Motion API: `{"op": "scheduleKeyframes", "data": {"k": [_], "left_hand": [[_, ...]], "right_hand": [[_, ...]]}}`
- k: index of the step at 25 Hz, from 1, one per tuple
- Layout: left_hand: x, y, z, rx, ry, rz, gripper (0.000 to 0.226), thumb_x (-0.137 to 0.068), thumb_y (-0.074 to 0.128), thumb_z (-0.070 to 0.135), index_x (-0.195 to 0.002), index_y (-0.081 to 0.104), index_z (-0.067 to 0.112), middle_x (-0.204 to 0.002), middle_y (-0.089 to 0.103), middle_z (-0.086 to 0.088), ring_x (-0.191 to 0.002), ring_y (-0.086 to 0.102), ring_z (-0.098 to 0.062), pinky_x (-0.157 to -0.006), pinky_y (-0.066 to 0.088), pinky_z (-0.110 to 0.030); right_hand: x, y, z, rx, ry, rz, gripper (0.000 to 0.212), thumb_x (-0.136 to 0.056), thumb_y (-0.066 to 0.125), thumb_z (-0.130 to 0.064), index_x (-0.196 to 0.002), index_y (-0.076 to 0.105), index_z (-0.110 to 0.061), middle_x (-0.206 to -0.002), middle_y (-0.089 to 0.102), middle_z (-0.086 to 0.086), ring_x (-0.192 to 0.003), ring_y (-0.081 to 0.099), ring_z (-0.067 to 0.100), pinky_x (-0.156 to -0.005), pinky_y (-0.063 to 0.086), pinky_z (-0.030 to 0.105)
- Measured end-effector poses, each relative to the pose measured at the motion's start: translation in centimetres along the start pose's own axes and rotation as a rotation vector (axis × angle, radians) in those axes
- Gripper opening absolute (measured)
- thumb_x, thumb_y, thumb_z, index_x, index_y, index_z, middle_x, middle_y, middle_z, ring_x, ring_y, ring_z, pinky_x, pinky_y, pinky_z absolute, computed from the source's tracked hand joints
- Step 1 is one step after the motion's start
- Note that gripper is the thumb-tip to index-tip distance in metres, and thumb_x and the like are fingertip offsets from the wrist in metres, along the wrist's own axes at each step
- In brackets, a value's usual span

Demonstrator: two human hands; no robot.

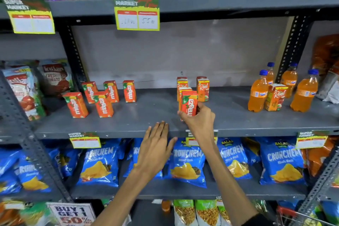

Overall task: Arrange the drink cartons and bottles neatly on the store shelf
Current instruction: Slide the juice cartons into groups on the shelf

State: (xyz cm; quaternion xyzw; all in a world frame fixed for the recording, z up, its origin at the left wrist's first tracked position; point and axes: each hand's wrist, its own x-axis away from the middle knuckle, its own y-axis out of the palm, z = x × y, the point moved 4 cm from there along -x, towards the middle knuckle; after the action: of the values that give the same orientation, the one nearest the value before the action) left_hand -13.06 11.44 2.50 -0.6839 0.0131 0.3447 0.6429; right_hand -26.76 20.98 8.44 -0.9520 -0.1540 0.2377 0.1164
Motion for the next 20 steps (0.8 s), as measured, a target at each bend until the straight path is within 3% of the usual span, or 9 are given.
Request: {"op": "scheduleKeyframes", "data": {"k": [3, 5, 9, 13, 15, 17, 20], "left_hand": [[1.6, -1.3, -4.3, -0.017, -0.034, 0.015, 0.066, -0.098, 0.028, 0.050, -0.136, 0.057, 0.004, -0.141, 0.060, -0.012, -0.134, 0.052, -0.026, -0.113, 0.039, -0.046], [2.6, -2.2, -7.9, -0.024, -0.059, 0.024, 0.063, -0.099, 0.030, 0.048, -0.135, 0.059, 0.004, -0.139, 0.062, -0.012, -0.132, 0.054, -0.026, -0.111, 0.042, -0.046], [3.3, -3.4, -13.5, -0.022, -0.082, 0.033, 0.063, -0.098, 0.029, 0.046, -0.135, 0.058, 0.003, -0.139, 0.061, -0.014, -0.132, 0.054, -0.028, -0.110, 0.043, -0.046], [3.5, -3.4, -15.2, -0.034, -0.039, 0.038, 0.061, -0.098, 0.031, 0.044, -0.133, 0.059, 0.003, -0.137, 0.063, -0.014, -0.130, 0.056, -0.027, -0.108, 0.045, -0.045], [3.7, -3.2, -15.2, -0.024, -0.023, 0.051, 0.061, -0.098, 0.033, 0.044, -0.132, 0.059, 0.001, -0.135, 0.064, -0.014, -0.129, 0.056, -0.028, -0.108, 0.045, -0.045], [3.5, -3.1, -15.6, -0.028, -0.016, 0.071, 0.060, -0.098, 0.033, 0.043, -0.131, 0.060, 0.001, -0.134, 0.064, -0.014, -0.128, 0.057, -0.028, -0.108, 0.045, -0.044], [3.6, -3.0, -15.7, -0.019, -0.019, 0.080, 0.059, -0.100, 0.032, 0.042, -0.133, 0.058, 0.001, -0.136, 0.063, -0.015, -0.130, 0.055, -0.028, -0.110, 0.043, -0.045]], "right_hand": [[1.3, 4.9, -2.6, -0.033, -0.013, -0.077, 0.036, -0.067, 0.088, -0.037, -0.091, 0.067, -0.021, -0.080, 0.074, -0.001, -0.071, 0.071, 0.013, -0.070, 0.058, 0.022], [2.0, 8.8, -4.8, -0.056, -0.020, -0.106, 0.037, -0.064, 0.089, -0.039, -0.087, 0.066, -0.021, -0.083, 0.076, 0.003, -0.075, 0.072, 0.017, -0.075, 0.061, 0.035], [2.5, 15.2, -8.6, -0.066, -0.049, -0.147, 0.030, -0.064, 0.090, -0.031, -0.073, 0.061, -0.026, -0.085, 0.078, 0.007, -0.077, 0.072, 0.018, -0.080, 0.058, 0.037], [2.0, 19.8, -8.5, -0.027, -0.004, -0.211, 0.037, -0.064, 0.090, -0.032, -0.084, 0.072, -0.008, -0.086, 0.077, 0.010, -0.084, 0.072, 0.025, -0.087, 0.055, 0.046], [1.7, 20.8, -7.7, 0.007, 0.022, -0.216, 0.045, -0.062, 0.091, -0.035, -0.091, 0.072, -0.008, -0.089, 0.077, 0.009, -0.088, 0.072, 0.026, -0.090, 0.055, 0.048], [1.7, 21.5, -7.4, 0.021, 0.023, -0.203, 0.050, -0.062, 0.091, -0.037, -0.097, 0.070, -0.008, -0.094, 0.077, 0.009, -0.089, 0.072, 0.024, -0.091, 0.055, 0.043], [1.7, 21.8, -7.5, 0.006, 0.049, -0.203, 0.058, -0.065, 0.092, -0.030, -0.111, 0.065, -0.005, -0.106, 0.075, 0.010, -0.087, 0.068, 0.016, -0.077, 0.052, 0.021]]}}
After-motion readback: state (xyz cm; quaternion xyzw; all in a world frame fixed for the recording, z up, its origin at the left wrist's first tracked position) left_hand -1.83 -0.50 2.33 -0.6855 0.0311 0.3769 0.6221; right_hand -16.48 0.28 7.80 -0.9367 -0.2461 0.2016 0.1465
